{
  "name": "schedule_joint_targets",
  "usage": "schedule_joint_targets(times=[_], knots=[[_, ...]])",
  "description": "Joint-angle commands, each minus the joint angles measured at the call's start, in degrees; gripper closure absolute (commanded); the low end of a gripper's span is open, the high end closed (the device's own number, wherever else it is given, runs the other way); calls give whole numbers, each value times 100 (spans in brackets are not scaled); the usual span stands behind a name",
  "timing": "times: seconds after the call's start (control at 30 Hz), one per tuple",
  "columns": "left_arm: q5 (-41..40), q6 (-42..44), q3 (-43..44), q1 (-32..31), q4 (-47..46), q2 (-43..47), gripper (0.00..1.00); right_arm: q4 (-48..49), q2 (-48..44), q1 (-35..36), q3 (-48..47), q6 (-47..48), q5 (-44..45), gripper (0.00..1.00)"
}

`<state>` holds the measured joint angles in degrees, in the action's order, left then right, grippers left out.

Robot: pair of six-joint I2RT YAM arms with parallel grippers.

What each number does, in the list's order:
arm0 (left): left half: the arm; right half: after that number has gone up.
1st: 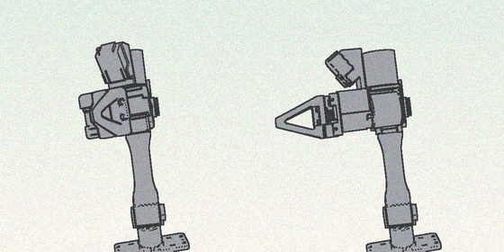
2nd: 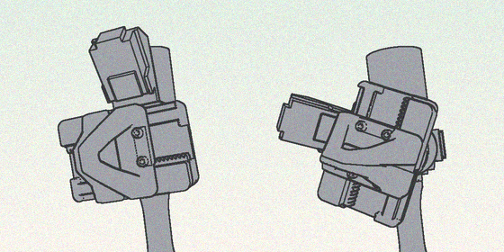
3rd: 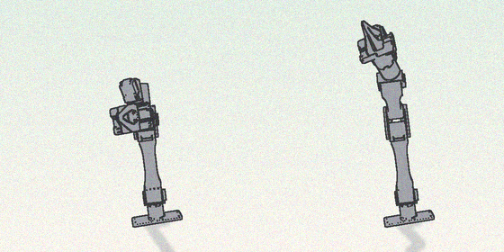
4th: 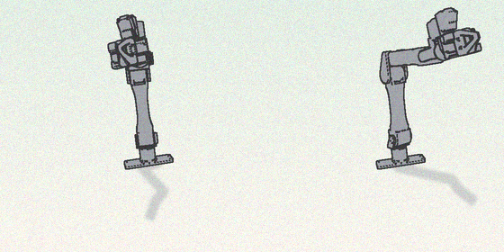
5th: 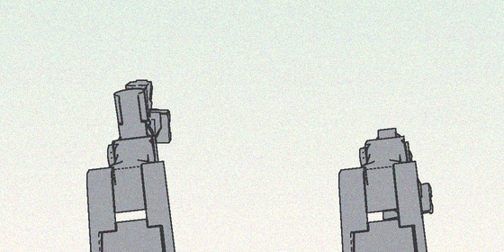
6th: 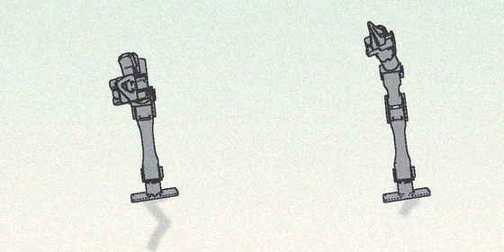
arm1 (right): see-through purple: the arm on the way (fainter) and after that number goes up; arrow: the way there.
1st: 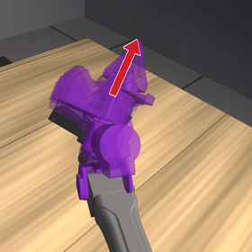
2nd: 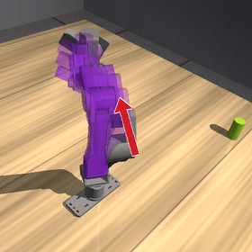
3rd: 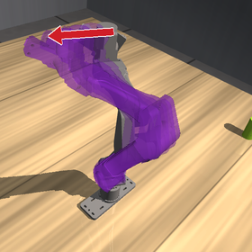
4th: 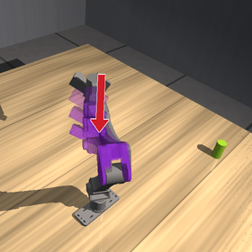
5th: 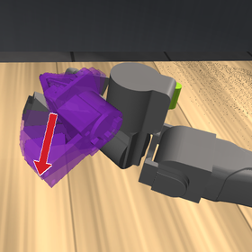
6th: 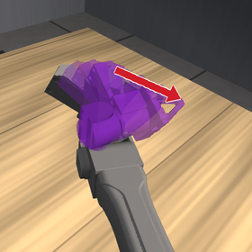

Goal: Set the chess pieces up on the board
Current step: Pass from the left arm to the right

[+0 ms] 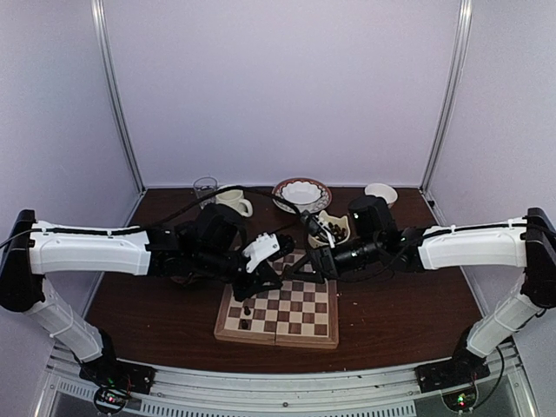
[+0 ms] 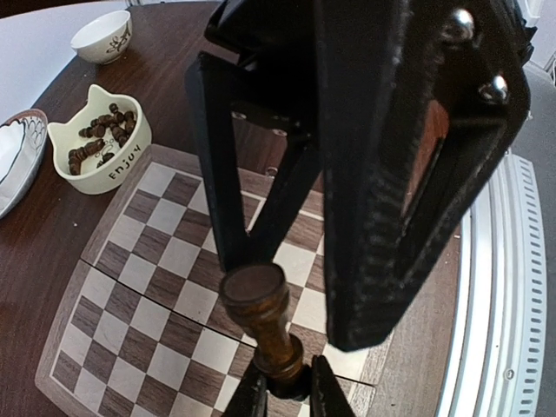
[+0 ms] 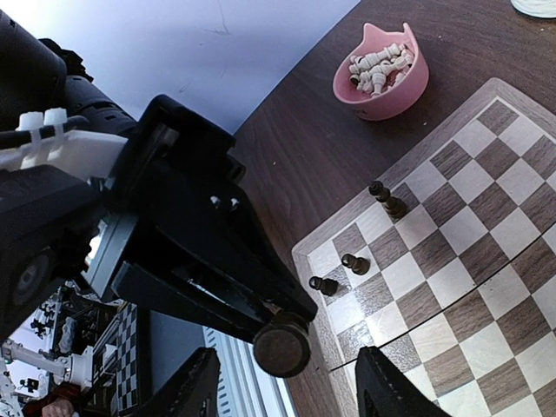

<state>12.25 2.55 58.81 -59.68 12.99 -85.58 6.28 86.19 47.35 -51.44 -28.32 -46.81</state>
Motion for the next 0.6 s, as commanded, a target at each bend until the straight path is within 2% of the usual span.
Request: schedule_joint_targets(times=[0.0, 0.2, 0.3, 0.47, 0.57], knots=[[15, 118, 186, -52, 53, -64, 92, 105, 139, 63, -244, -55, -198, 45], [-159, 244, 285, -116, 250, -123, 92, 11, 248, 112, -333, -76, -302, 50], [-172, 256, 298, -131, 257, -124, 92, -87, 297, 121, -381, -28, -285, 56], [-187, 280, 323, -146, 316, -134, 92, -116, 354, 125, -410, -12, -311, 74], [-250, 254, 318, -141, 321, -108, 88, -193, 343, 126, -419, 50, -276, 83]])
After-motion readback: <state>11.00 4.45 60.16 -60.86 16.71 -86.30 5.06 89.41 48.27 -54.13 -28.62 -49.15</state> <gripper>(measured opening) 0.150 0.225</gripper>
